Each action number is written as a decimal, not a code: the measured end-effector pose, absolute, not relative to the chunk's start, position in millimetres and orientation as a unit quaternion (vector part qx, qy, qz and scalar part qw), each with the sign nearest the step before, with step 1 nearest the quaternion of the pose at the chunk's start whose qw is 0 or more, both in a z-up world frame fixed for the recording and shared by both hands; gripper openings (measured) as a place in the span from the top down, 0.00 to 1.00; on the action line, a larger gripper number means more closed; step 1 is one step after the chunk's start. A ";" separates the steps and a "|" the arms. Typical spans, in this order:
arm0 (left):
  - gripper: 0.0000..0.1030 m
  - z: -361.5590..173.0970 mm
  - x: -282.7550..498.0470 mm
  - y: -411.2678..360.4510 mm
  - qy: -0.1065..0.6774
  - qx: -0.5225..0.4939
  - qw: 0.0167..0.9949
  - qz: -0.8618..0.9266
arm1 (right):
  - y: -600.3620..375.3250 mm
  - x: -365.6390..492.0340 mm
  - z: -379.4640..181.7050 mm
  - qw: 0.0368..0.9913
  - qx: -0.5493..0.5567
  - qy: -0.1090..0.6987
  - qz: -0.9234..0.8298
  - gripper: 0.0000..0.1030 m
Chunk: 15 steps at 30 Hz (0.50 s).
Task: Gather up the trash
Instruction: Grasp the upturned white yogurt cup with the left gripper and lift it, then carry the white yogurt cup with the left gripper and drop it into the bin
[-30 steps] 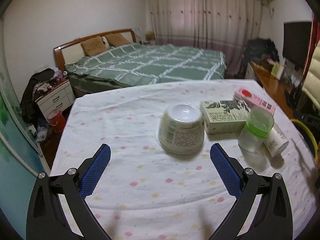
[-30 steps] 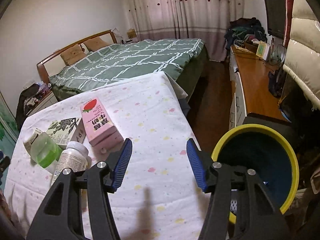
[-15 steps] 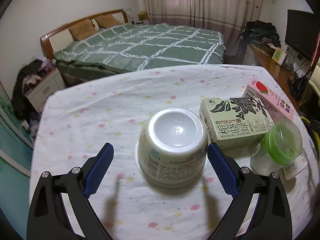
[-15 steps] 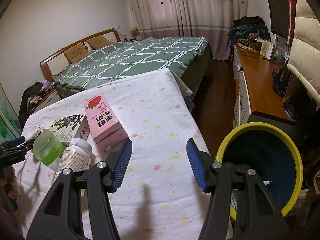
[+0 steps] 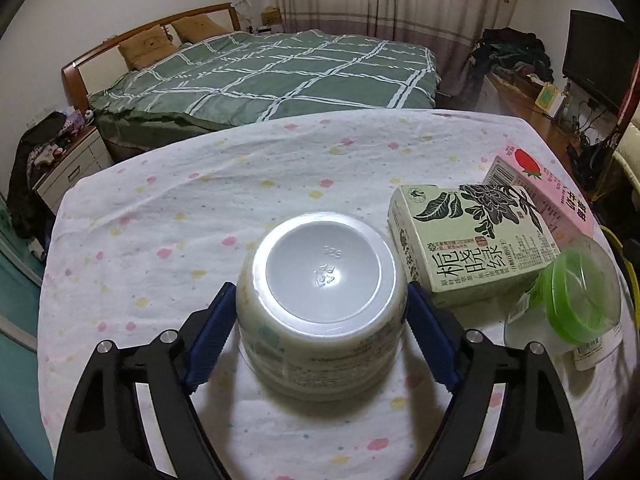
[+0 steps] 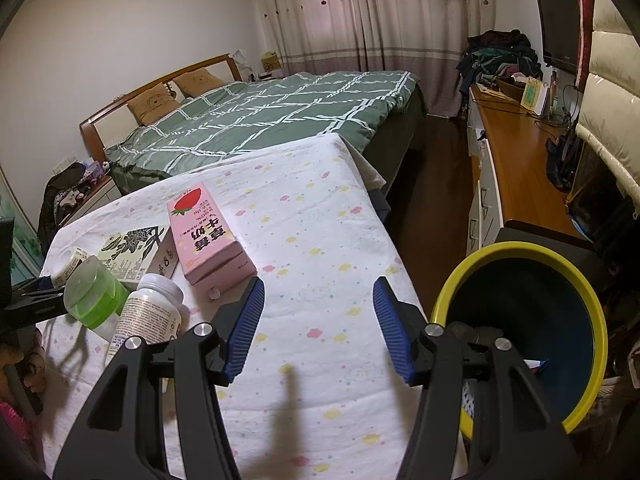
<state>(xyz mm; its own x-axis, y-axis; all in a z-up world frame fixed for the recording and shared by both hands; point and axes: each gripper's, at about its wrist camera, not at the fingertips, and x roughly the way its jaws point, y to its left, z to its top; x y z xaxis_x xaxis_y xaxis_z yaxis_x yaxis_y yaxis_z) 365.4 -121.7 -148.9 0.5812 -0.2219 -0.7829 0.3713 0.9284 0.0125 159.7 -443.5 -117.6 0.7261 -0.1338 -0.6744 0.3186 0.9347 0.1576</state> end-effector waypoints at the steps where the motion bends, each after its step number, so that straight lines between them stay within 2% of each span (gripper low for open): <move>1: 0.20 -149.1 365.9 -122.1 0.425 0.088 0.885 -0.168 | -443.6 159.7 -118.0 0.919 0.133 0.349 -0.123 0.47; 7: 0.21 -136.4 357.7 -110.4 0.410 0.086 0.894 -0.157 | -444.2 159.7 -119.2 0.919 0.133 0.350 -0.124 0.47; 15: 0.21 -78.8 295.8 -87.4 0.372 0.070 0.911 -0.161 | -452.2 153.1 -117.2 0.917 0.141 0.345 -0.141 0.47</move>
